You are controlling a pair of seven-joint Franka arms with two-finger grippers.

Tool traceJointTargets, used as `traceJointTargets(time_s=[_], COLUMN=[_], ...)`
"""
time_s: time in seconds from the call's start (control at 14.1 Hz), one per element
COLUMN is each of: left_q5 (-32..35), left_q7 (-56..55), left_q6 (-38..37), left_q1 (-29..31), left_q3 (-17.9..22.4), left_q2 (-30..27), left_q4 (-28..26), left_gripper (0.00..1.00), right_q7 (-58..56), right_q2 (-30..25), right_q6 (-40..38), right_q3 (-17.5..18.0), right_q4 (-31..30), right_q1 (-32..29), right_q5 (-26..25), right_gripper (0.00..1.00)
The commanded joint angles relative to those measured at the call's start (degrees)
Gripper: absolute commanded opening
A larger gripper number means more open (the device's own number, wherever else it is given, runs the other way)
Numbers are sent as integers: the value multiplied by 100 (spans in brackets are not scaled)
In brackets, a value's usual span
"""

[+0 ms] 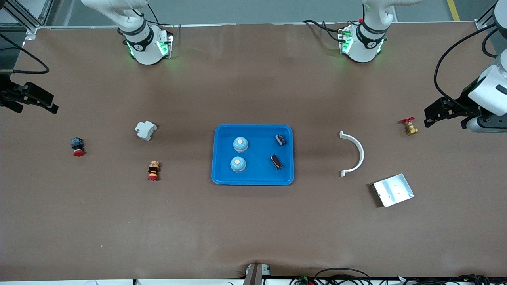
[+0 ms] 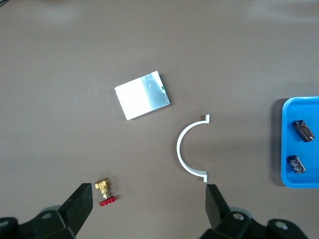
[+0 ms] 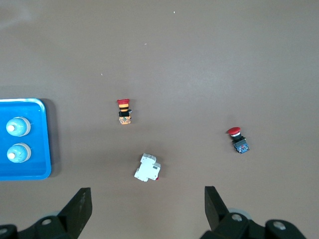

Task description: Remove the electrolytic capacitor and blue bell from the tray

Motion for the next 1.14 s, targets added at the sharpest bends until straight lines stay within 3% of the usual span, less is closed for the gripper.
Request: traceJointTargets(time_s=[0.0,0.28,0.5,0.64,1.06], left_q5=[-27,-27,-106,-71,-97], left_q7=[86,-20,-37,-544,-2319], left_q6=[-1,-19,-45,-229,-256], left_q1=[29,-49,-85,-94,-137], left_q3=[-5,-57,-92,-477,-1357], left_q2=[10,-7,-42,-60,-8], left_q4=[49,57,66,66,163], left_gripper=[100,100,100,100,100], right_q7=[-42,-25,64,116,1335], right_q2=[-109,-83,-83,-126,-205], right_q6=[36,-25,-8,53,131], right_q3=[53,79,79,79,88], right_q4=[-80,-106,-159,-360,-825], right_q1=[-89,-53,-62,-54,569], right_q5=[27,-281,-20,236,264], right_gripper=[100,100,100,100,100])
